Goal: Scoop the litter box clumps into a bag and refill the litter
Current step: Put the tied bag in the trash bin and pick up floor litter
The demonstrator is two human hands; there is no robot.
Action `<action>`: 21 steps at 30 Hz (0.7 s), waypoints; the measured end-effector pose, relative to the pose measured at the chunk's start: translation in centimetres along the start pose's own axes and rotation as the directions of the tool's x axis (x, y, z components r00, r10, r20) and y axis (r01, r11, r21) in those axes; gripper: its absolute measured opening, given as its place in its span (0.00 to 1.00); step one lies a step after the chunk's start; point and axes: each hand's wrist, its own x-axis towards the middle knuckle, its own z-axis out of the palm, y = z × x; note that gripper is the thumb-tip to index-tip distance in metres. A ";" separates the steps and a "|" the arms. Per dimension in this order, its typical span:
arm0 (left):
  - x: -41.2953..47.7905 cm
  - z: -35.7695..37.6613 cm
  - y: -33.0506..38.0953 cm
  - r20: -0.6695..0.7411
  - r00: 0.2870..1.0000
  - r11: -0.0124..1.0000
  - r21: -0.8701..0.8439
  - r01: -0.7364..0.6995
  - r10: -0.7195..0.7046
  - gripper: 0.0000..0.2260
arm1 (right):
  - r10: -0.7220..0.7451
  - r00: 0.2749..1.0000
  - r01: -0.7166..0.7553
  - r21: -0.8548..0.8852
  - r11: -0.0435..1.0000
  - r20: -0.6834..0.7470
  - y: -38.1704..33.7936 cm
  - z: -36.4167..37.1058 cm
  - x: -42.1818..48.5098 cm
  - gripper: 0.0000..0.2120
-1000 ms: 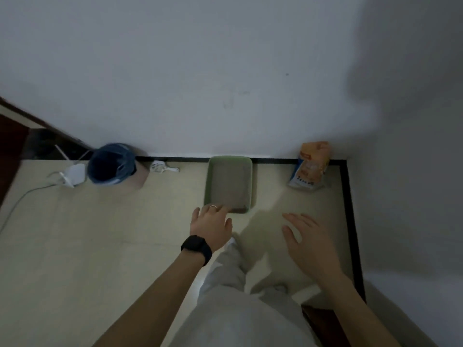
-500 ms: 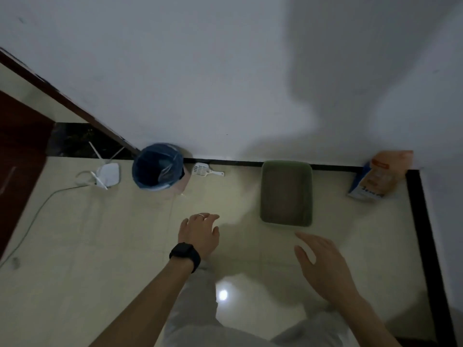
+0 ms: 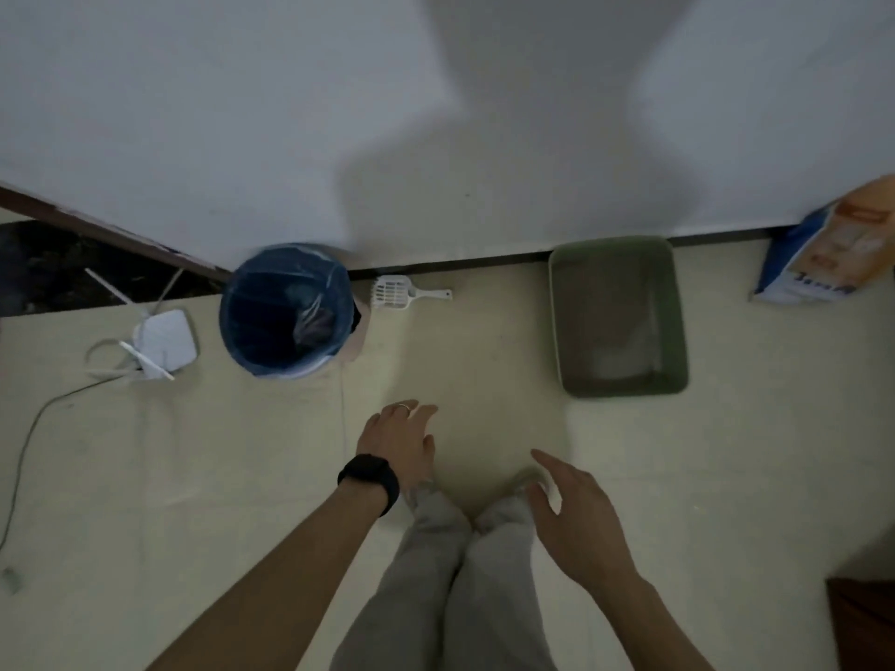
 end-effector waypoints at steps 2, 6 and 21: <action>3.2 1.9 -0.8 0.009 1.000 1.000 -0.008 -0.006 0.006 0.23 | 0.016 1.000 -0.016 -0.012 1.000 0.021 1.7 2.5 2.9 0.21; 9.6 6.6 -2.6 0.062 0.998 1.000 0.019 -0.015 0.013 0.23 | 0.078 0.996 -0.075 -0.057 0.996 0.053 5.3 6.6 8.8 0.22; 35.2 23.6 -7.6 -0.018 0.976 0.962 0.169 -0.213 0.219 0.26 | 0.122 0.989 -0.130 -0.089 0.988 -0.086 17.1 25.8 33.0 0.23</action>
